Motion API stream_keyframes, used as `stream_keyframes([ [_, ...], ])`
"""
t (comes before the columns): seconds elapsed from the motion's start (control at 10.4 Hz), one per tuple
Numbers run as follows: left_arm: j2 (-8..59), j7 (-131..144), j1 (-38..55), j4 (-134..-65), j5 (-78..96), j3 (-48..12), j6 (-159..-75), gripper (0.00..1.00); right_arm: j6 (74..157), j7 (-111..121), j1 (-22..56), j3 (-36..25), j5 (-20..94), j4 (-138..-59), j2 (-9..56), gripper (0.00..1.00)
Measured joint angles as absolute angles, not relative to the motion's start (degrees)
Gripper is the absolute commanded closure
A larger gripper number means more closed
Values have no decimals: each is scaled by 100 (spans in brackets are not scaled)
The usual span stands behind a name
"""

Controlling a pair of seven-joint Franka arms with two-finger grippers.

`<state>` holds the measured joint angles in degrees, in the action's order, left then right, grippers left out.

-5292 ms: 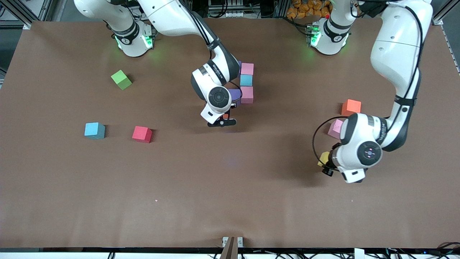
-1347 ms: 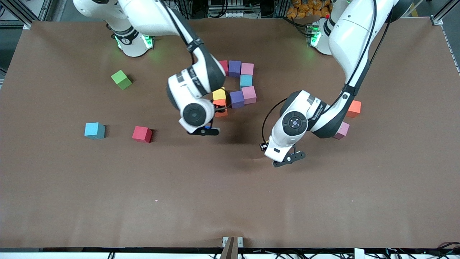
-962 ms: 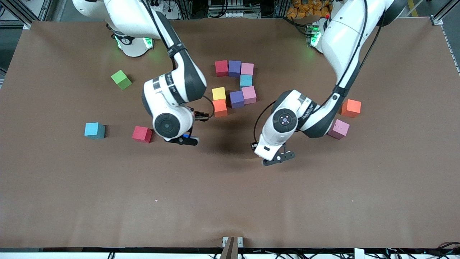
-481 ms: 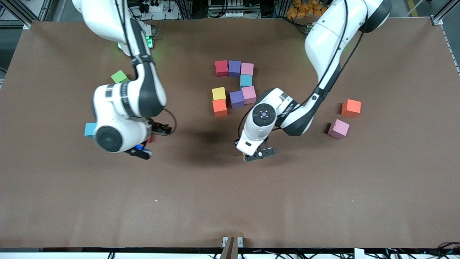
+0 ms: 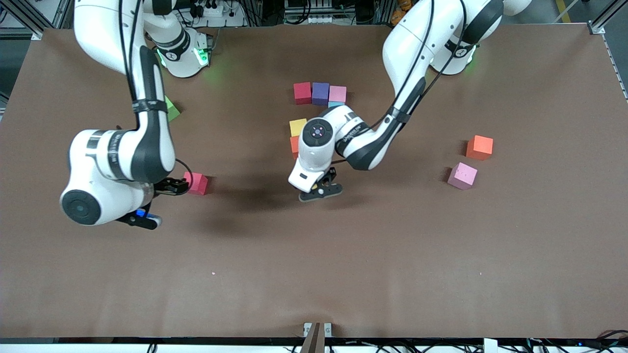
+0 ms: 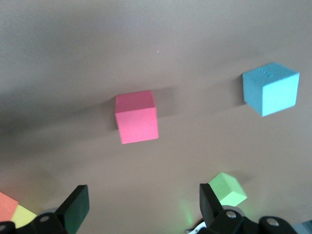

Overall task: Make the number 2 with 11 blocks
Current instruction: 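Grasp the pink cube with the right gripper while the left gripper lowers yellow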

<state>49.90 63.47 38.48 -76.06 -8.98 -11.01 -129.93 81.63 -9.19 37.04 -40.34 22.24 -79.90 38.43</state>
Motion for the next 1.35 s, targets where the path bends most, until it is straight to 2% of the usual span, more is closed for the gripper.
stream_keyframes([
  [0.38, 5119, 6351, 4086, -7603, -898, -1090, -12993, 100, 8692, -603, 3657, -4010, 2262, -8551, 3874, 0],
  [0.67, 5187, 6357, 4210, -7603, -898, -1086, -12993, 97, 9121, -478, 3678, -3983, 2768, -9096, 3897, 0],
  [1.35, 5197, 6357, 4292, -7624, -898, -1089, -12904, 94, 9874, -362, 4289, -3935, 2815, -9716, 3900, 0],
])
